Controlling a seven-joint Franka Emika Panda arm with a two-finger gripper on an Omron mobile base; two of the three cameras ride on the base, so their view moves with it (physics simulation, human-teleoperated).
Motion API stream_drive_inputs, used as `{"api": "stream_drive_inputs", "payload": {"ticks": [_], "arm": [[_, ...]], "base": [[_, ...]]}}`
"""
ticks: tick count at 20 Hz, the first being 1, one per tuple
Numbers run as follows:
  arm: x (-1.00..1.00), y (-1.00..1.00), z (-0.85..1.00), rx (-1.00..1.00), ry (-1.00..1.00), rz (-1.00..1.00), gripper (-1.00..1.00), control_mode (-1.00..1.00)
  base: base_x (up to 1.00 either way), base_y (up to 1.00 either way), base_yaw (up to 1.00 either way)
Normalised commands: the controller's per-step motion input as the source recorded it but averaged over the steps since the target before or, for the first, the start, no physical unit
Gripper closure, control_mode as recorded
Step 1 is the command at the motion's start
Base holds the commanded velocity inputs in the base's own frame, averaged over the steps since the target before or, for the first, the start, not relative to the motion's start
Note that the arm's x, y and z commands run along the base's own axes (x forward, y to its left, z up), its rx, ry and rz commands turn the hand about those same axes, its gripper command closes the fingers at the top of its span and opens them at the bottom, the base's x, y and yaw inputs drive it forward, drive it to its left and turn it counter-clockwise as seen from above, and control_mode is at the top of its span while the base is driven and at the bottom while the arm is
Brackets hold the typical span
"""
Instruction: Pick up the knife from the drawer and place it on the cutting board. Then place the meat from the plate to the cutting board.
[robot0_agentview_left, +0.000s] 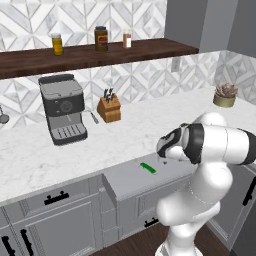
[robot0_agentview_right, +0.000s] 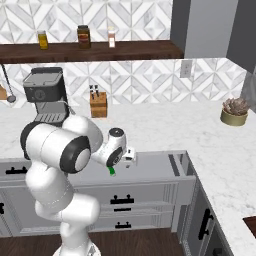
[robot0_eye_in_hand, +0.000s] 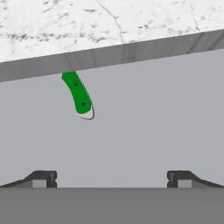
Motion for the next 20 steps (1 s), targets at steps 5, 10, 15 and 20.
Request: {"api": "stream_drive_inputs", "payload": {"ticks": [5,10,15,20], "arm": [[0.02,0.00,-0.56,0.00,0.00,0.08,-1.00,-1.00],[0.00,0.00,-0.46,0.00,0.00,0.05,-1.00,-1.00],[0.00,0.00,-0.10,-0.08,0.00,0.01,-1.00,-1.00],[-0.02,0.00,-0.07,-0.10,0.00,0.01,-1.00,-1.00]], "base": [[0.00,0.00,0.00],[0.00,0.00,0.00],[0.00,0.00,0.00],[0.00,0.00,0.00]]}}
